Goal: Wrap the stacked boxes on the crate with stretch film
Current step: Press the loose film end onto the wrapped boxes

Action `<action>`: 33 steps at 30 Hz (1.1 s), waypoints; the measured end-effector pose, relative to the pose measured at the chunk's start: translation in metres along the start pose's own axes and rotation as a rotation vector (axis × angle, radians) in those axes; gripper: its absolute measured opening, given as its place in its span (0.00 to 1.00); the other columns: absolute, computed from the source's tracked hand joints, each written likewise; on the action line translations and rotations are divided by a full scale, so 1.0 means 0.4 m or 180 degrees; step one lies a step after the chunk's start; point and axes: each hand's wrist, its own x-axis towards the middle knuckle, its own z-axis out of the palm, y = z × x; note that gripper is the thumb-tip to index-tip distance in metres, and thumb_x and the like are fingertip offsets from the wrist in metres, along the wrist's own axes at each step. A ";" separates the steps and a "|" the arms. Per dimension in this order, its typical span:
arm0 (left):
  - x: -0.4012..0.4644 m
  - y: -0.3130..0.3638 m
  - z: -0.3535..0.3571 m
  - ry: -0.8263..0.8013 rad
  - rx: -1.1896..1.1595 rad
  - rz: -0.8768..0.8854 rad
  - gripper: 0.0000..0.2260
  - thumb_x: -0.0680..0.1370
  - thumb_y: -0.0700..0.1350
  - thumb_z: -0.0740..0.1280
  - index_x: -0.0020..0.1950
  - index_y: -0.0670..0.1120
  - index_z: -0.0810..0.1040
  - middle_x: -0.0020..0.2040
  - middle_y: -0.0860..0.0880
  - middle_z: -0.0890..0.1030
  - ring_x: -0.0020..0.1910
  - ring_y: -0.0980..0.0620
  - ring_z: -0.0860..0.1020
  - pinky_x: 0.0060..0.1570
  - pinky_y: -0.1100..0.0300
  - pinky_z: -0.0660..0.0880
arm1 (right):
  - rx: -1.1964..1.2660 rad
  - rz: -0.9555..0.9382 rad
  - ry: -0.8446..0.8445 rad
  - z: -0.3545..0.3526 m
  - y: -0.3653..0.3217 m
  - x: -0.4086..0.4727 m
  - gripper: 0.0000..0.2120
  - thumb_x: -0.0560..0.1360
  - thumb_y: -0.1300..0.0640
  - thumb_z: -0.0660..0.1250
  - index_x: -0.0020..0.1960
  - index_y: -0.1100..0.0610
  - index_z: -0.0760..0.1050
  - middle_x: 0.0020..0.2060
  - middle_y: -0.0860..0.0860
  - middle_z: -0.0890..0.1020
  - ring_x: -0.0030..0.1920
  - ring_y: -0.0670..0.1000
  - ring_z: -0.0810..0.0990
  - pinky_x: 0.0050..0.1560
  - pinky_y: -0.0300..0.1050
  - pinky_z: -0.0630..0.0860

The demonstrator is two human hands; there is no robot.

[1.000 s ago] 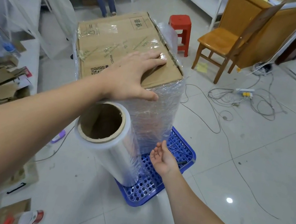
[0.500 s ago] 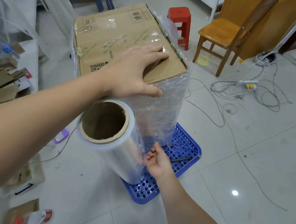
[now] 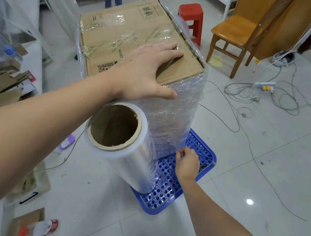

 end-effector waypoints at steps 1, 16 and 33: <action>0.001 0.000 0.000 -0.0007 -0.0001 0.0000 0.48 0.67 0.72 0.67 0.83 0.54 0.61 0.84 0.50 0.57 0.82 0.50 0.55 0.80 0.49 0.52 | -0.0124 -0.0107 -0.0019 0.000 0.007 0.009 0.07 0.77 0.54 0.69 0.41 0.52 0.74 0.37 0.46 0.76 0.38 0.51 0.77 0.47 0.52 0.76; 0.003 -0.003 0.004 0.0034 -0.0058 -0.0028 0.48 0.67 0.71 0.69 0.83 0.54 0.62 0.84 0.51 0.58 0.82 0.51 0.56 0.80 0.50 0.52 | -0.1196 -0.1158 -0.1826 -0.041 -0.038 0.107 0.07 0.76 0.56 0.65 0.51 0.56 0.80 0.44 0.53 0.82 0.44 0.56 0.80 0.43 0.48 0.78; 0.000 0.007 0.002 0.0084 -0.0024 0.0009 0.45 0.71 0.67 0.73 0.83 0.52 0.62 0.84 0.49 0.58 0.82 0.50 0.56 0.76 0.58 0.50 | -0.1006 -0.1850 -0.2784 -0.113 -0.088 0.176 0.18 0.79 0.60 0.62 0.66 0.51 0.78 0.63 0.45 0.79 0.62 0.48 0.76 0.68 0.43 0.69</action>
